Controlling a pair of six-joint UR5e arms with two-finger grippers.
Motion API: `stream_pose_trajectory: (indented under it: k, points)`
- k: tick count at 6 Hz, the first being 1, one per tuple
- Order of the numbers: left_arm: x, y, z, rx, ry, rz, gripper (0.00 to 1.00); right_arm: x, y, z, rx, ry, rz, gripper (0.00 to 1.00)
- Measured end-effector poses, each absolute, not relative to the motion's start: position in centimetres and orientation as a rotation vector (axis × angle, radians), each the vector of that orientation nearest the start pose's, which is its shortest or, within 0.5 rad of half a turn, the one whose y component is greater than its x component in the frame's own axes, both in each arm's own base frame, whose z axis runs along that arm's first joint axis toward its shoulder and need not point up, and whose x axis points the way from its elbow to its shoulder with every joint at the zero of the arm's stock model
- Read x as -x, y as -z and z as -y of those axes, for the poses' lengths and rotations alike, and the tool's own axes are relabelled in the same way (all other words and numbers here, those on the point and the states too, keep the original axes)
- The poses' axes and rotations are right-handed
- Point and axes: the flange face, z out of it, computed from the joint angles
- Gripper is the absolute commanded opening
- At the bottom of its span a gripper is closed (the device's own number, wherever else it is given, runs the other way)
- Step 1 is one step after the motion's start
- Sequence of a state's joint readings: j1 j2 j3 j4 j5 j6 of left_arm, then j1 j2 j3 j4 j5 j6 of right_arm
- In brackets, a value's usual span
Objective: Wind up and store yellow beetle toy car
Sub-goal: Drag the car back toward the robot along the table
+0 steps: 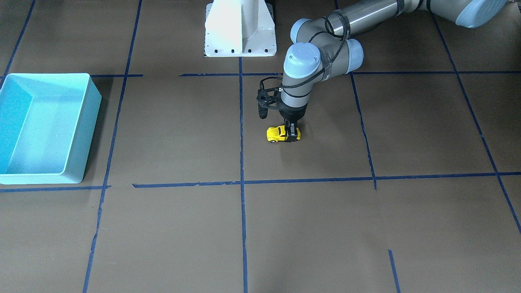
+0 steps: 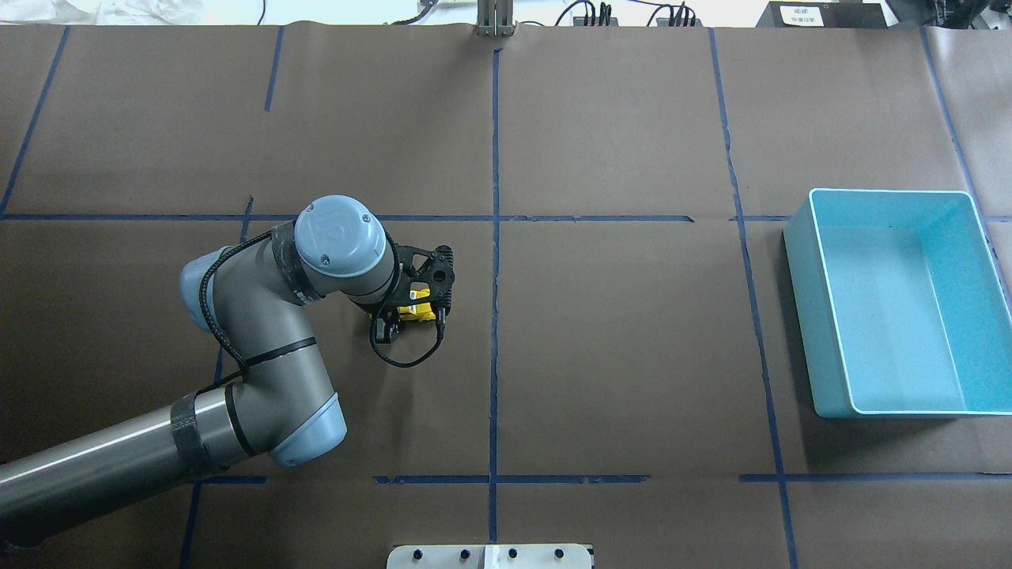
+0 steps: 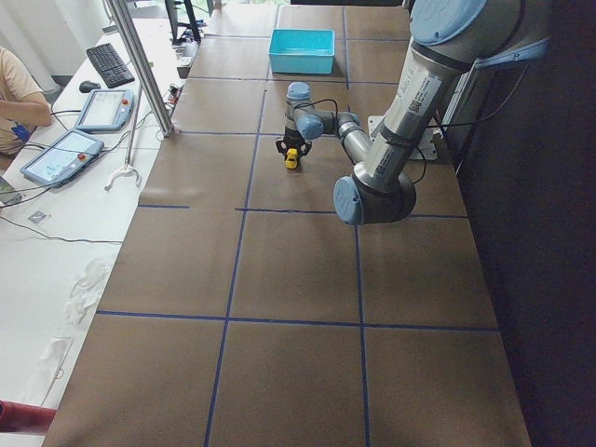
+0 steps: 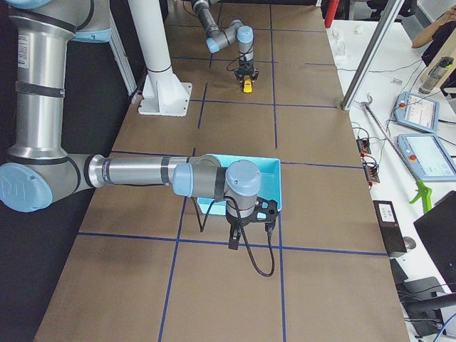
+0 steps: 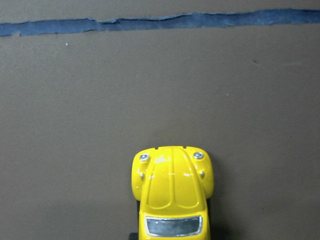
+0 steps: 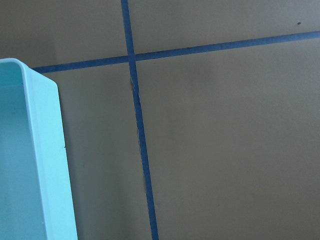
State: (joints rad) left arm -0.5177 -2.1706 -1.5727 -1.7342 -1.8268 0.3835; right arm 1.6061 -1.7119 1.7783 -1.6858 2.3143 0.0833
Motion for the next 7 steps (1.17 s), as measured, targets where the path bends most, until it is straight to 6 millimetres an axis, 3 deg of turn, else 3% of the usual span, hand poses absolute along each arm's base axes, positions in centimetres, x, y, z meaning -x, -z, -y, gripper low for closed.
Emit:
stream_pose_trajectory:
  k: [7]
  points:
    - [-54.3,-30.8,43.8,-0.7,-1.445,-0.518,0.02,-8.1,-63.7,42.6,0.067,-0.134,0.738,1.0]
